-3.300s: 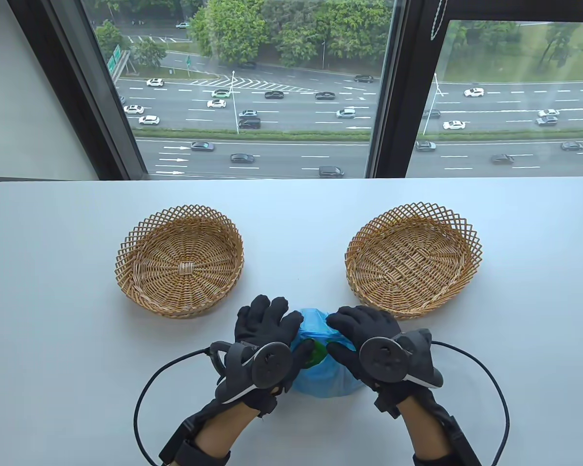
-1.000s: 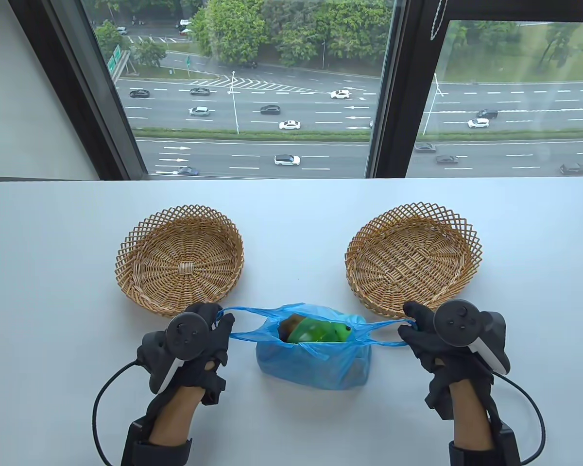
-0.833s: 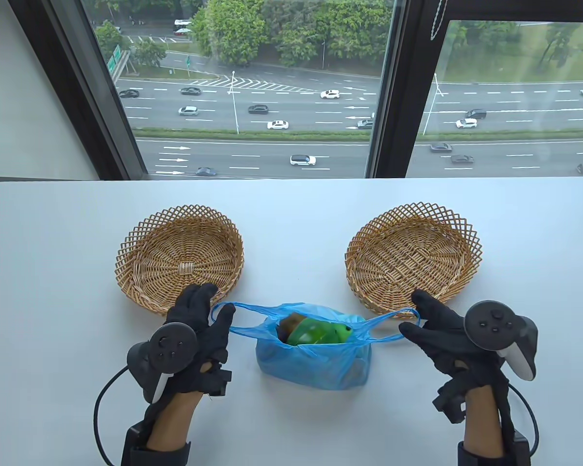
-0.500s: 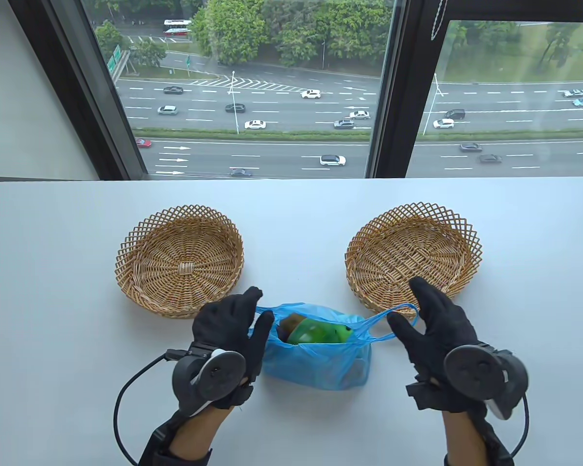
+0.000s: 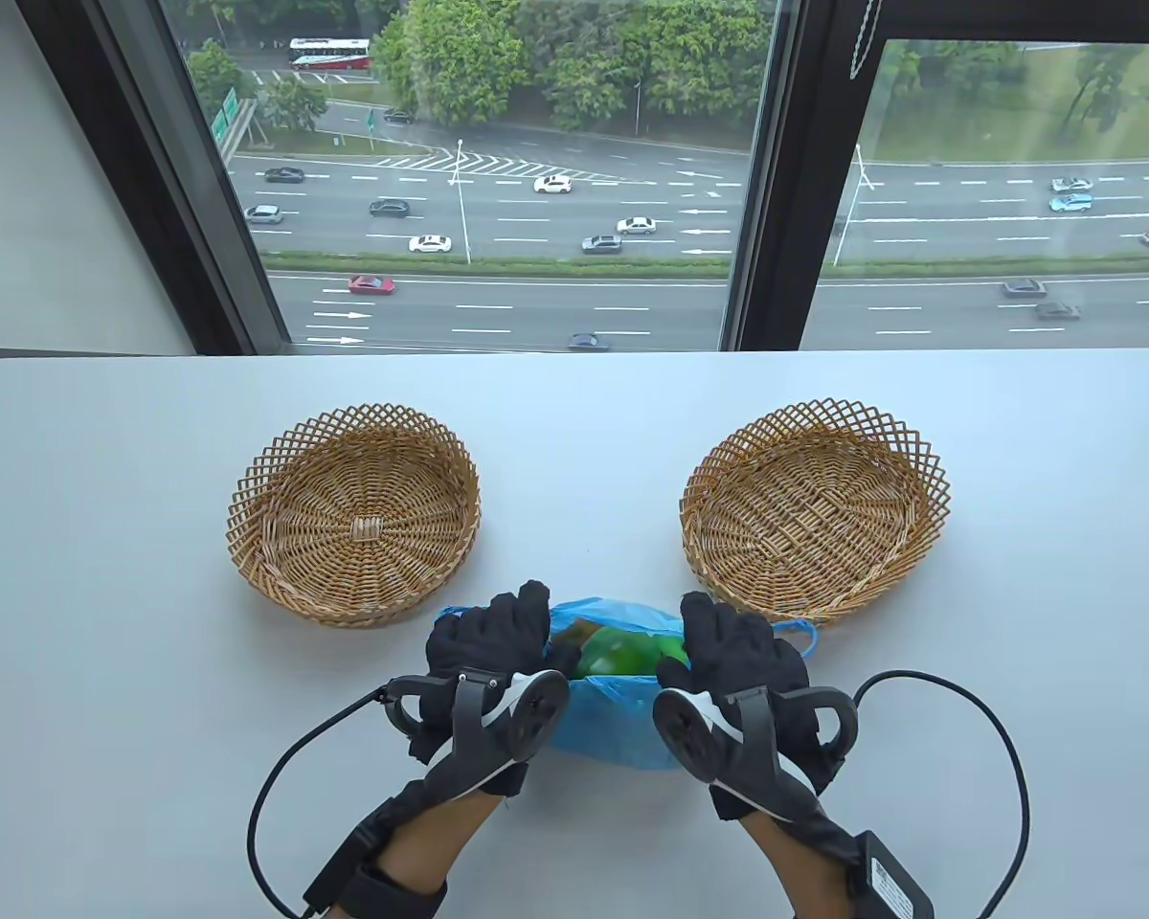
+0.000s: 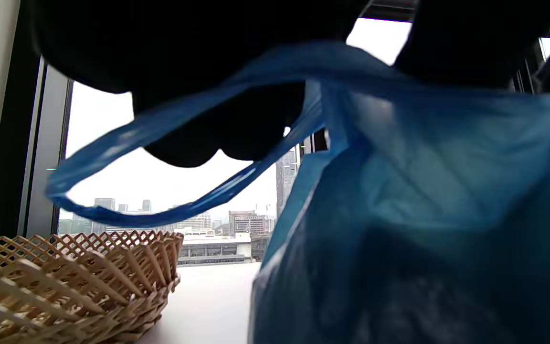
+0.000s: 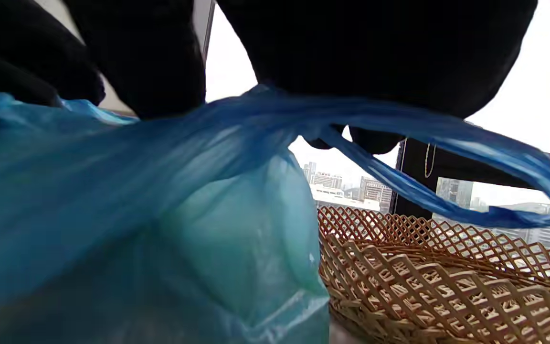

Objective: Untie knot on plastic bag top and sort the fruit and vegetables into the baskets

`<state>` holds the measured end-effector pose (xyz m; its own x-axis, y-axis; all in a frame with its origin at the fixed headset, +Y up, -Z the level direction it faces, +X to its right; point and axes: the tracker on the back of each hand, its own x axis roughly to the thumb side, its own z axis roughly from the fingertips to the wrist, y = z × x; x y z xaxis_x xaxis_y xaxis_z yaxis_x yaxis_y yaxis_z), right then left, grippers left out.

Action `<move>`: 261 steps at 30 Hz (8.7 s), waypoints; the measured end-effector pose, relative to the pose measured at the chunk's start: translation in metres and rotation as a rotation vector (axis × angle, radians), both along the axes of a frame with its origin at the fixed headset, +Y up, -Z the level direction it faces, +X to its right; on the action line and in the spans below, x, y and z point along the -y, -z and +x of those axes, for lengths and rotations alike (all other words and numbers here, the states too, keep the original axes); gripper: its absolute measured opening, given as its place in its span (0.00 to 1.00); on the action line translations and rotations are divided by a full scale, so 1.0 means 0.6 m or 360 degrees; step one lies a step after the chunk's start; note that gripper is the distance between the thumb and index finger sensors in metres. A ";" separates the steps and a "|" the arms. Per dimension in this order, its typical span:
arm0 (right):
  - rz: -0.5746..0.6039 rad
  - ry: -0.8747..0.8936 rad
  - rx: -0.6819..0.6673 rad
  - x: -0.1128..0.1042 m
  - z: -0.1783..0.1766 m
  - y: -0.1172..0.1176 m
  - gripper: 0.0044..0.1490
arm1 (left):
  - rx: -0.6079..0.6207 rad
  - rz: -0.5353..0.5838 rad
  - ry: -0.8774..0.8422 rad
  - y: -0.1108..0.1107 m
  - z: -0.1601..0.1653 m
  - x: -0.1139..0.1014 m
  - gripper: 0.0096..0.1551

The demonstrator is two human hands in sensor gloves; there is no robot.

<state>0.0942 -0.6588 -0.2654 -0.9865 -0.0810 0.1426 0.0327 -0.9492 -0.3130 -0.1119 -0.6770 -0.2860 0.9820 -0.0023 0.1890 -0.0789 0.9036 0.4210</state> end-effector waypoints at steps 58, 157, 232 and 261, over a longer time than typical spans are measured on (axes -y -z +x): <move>-0.0520 -0.0167 -0.0339 0.016 0.031 0.043 0.51 | 0.0235 -0.0496 0.0135 0.005 -0.012 -0.013 0.31; -0.0910 0.0344 -0.0662 0.098 0.093 0.072 0.76 | 0.0801 -0.0984 -0.0221 0.039 -0.046 0.112 0.75; -0.0700 0.0537 -0.0557 0.044 0.131 0.058 0.59 | 0.0814 -0.0420 -0.0128 -0.018 0.063 0.061 0.60; -0.0665 0.0555 -0.0555 0.045 0.136 0.059 0.58 | 0.0673 0.0092 -0.0432 -0.018 -0.042 -0.014 0.59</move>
